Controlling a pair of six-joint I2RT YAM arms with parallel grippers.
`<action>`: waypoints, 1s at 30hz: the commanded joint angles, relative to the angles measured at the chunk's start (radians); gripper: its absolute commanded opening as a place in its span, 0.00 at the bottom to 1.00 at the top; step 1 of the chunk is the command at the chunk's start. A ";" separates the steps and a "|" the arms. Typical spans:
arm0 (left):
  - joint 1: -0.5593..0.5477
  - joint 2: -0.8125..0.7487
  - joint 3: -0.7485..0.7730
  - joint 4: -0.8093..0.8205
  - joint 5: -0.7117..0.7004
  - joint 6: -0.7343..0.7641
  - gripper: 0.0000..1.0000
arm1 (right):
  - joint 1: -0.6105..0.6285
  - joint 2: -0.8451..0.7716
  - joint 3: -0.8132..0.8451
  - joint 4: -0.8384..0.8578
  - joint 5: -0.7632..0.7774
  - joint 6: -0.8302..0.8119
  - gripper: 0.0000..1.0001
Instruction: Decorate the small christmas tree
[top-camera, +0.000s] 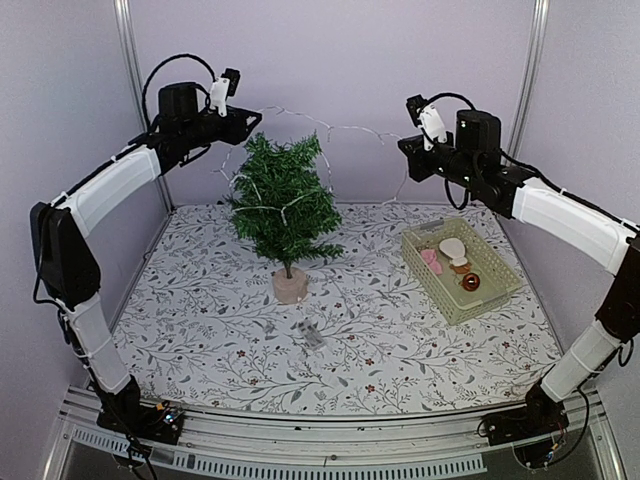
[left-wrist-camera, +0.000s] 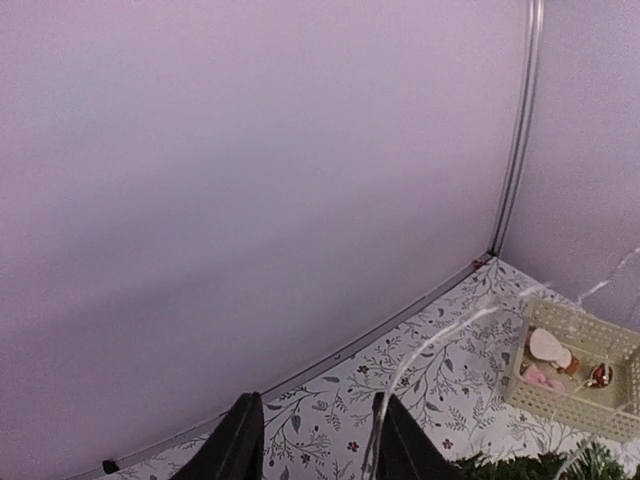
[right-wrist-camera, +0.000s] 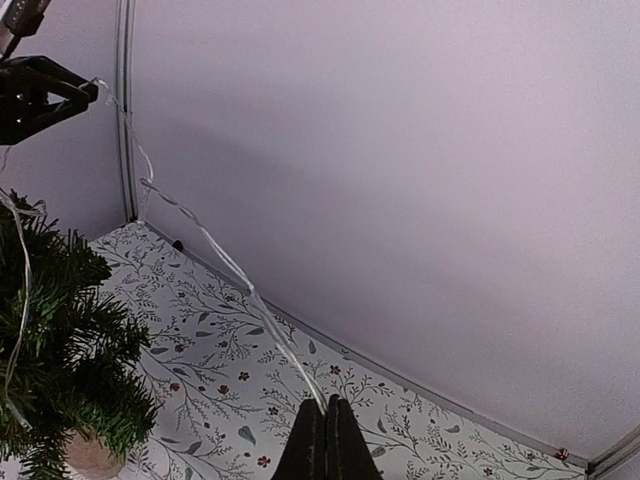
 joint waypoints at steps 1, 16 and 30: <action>0.013 -0.014 -0.008 -0.085 0.212 0.014 0.36 | -0.006 0.026 0.037 -0.008 -0.075 0.046 0.00; 0.110 0.009 0.008 -0.159 0.331 -0.190 0.50 | -0.009 0.128 0.131 -0.126 -0.088 0.099 0.00; 0.204 -0.109 -0.204 -0.081 0.475 -0.249 0.55 | -0.020 0.159 0.172 -0.163 -0.140 0.131 0.00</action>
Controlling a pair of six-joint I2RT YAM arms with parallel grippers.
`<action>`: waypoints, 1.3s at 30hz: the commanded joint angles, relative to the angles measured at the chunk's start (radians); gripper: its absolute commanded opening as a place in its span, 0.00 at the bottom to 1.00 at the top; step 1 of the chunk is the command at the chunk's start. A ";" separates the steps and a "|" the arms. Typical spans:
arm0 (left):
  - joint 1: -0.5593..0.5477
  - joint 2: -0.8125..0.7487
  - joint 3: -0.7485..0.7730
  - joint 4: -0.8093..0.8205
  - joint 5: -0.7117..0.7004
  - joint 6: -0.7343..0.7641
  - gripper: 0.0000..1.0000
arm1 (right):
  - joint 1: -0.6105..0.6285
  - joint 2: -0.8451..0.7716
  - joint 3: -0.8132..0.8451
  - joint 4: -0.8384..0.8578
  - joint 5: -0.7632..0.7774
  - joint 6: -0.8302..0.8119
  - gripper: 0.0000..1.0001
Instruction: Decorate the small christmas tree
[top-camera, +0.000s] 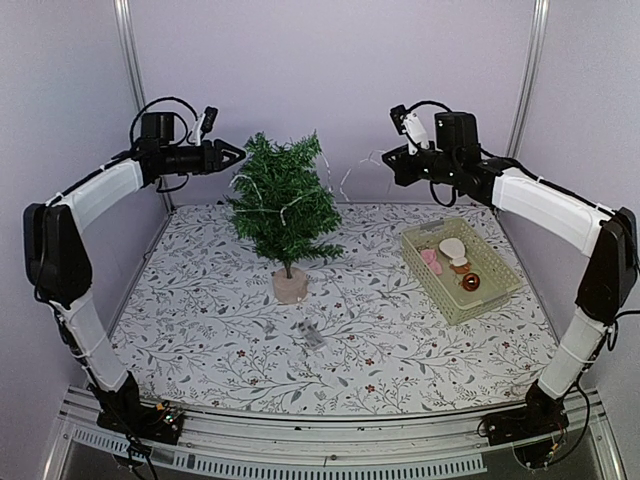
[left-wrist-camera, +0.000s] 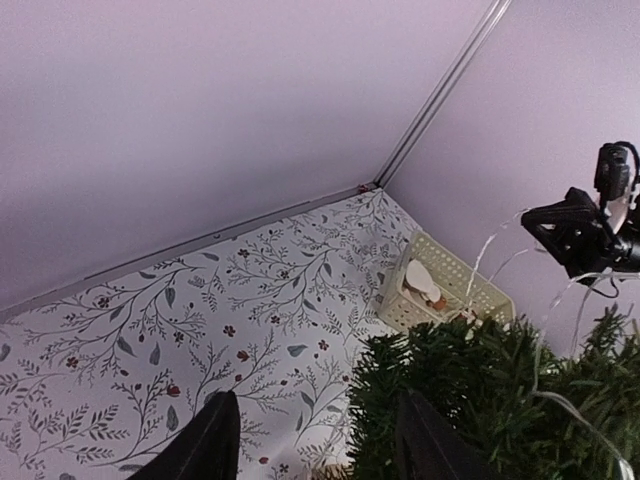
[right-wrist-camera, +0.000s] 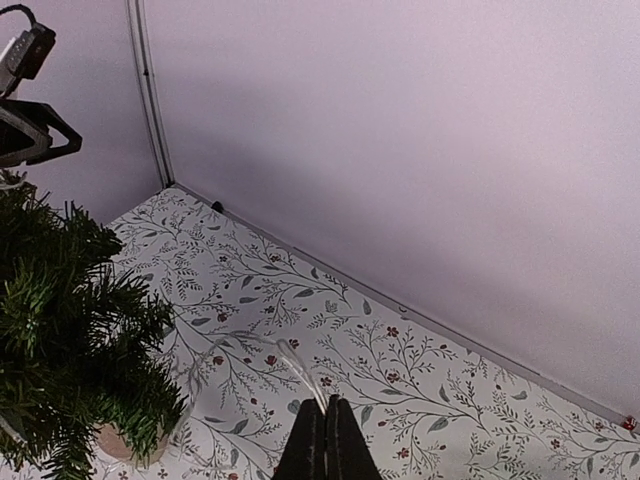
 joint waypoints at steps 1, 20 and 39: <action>0.034 -0.127 -0.101 0.089 -0.070 -0.026 0.55 | -0.007 0.002 0.027 -0.029 -0.026 0.018 0.00; 0.060 -0.504 -0.443 0.209 -0.317 0.038 0.58 | -0.008 -0.256 -0.023 -0.104 -0.038 -0.011 0.00; -0.277 -1.020 -0.817 0.091 -0.527 0.250 0.58 | 0.110 -0.391 -0.151 -0.122 -0.437 0.101 0.00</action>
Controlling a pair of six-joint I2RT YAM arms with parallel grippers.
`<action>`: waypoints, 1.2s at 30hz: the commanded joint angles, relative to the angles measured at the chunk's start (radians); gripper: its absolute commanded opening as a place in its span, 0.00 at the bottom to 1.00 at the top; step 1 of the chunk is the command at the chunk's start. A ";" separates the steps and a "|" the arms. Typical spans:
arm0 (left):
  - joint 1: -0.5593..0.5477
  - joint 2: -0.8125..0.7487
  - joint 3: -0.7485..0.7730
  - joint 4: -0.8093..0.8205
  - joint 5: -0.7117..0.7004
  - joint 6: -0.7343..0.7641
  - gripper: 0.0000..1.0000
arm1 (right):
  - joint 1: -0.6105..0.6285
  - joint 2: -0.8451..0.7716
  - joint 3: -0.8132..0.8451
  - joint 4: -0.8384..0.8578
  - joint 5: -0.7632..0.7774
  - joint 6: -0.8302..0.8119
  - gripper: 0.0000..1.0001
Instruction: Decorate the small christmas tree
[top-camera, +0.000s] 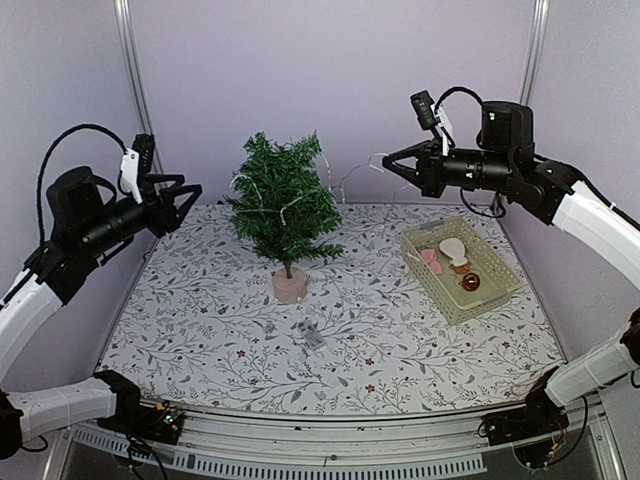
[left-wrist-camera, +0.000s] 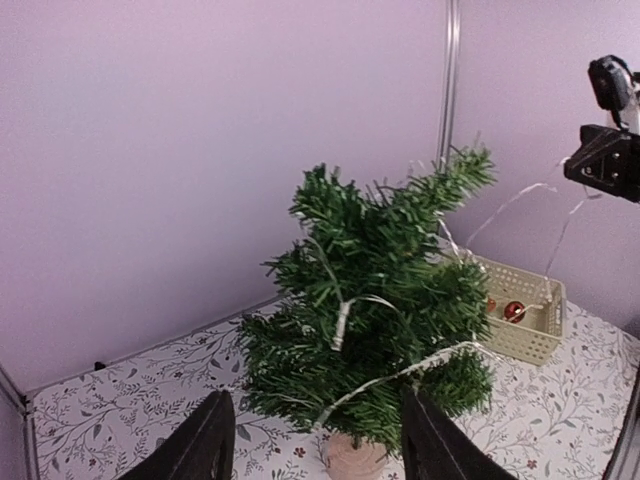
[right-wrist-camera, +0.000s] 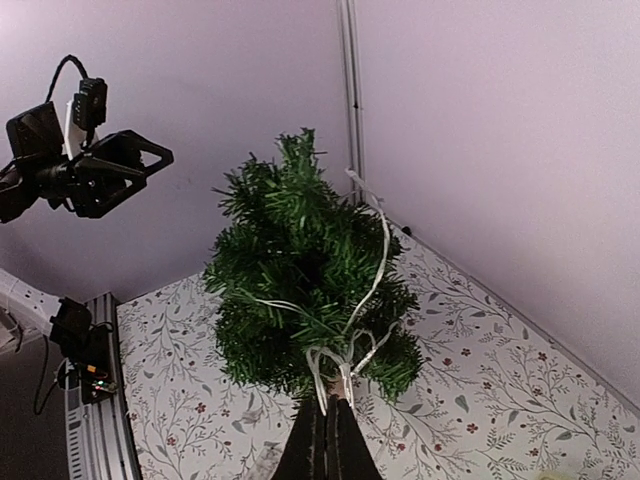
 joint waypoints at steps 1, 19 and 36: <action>-0.135 -0.089 -0.070 -0.068 -0.090 0.072 0.58 | 0.031 -0.033 -0.017 0.023 -0.104 0.057 0.00; -0.880 0.364 -0.250 0.315 -0.464 0.080 0.44 | 0.112 -0.034 -0.146 0.173 -0.088 0.204 0.00; -0.871 0.945 -0.072 0.741 -0.612 0.057 0.49 | 0.121 -0.078 -0.184 0.189 -0.101 0.212 0.00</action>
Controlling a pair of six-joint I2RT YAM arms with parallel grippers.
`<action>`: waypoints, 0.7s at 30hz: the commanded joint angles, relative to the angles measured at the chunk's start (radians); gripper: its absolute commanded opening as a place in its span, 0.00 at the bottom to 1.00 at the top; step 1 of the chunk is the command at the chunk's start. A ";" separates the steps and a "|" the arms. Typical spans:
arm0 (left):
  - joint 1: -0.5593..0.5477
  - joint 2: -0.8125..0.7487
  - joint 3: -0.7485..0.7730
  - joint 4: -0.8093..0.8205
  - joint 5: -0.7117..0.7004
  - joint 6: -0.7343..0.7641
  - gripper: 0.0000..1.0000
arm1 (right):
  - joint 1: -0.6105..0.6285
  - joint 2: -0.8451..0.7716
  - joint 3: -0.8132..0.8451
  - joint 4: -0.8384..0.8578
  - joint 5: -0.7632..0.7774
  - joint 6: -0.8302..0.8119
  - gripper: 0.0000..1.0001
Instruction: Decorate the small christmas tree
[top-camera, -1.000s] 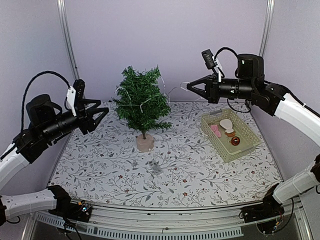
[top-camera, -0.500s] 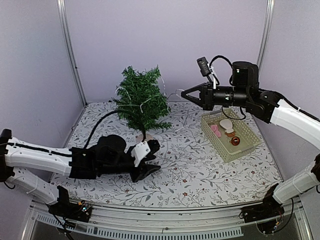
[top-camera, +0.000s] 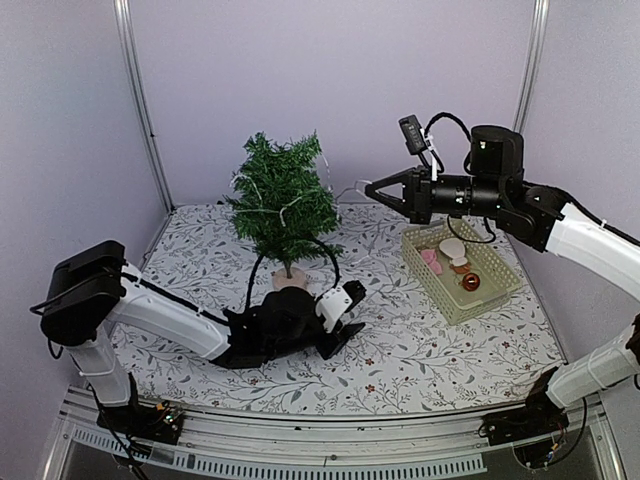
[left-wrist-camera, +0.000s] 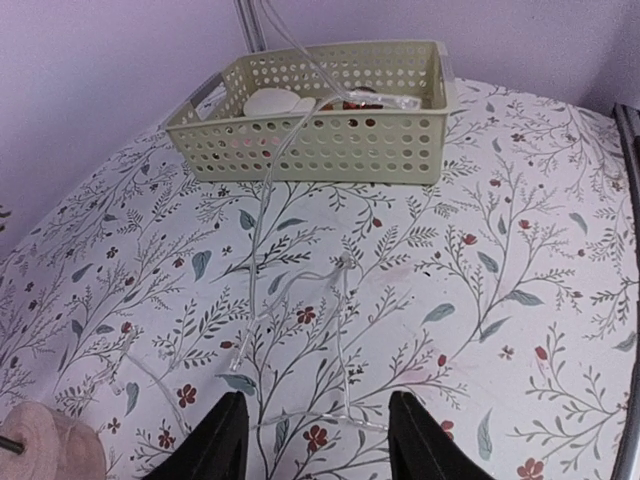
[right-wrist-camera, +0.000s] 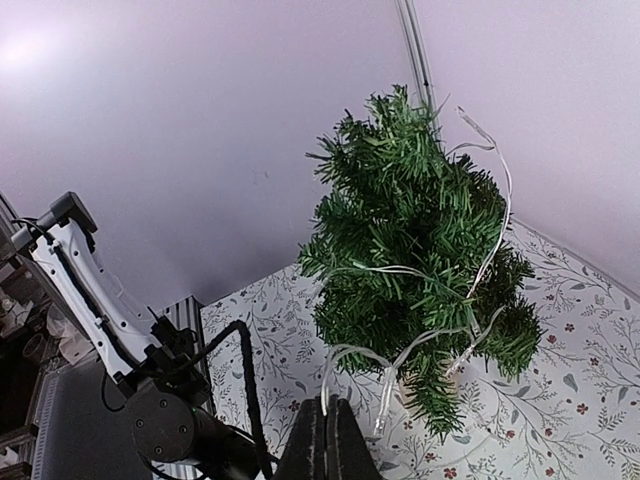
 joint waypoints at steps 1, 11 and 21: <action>0.017 0.062 0.053 0.086 -0.032 -0.015 0.49 | 0.007 -0.039 -0.014 0.032 -0.021 0.014 0.00; 0.069 0.187 0.142 0.088 -0.014 -0.029 0.45 | 0.007 -0.037 -0.018 0.044 -0.037 0.021 0.00; 0.100 0.235 0.165 0.065 -0.001 -0.002 0.38 | 0.008 -0.029 -0.013 0.055 -0.050 0.018 0.00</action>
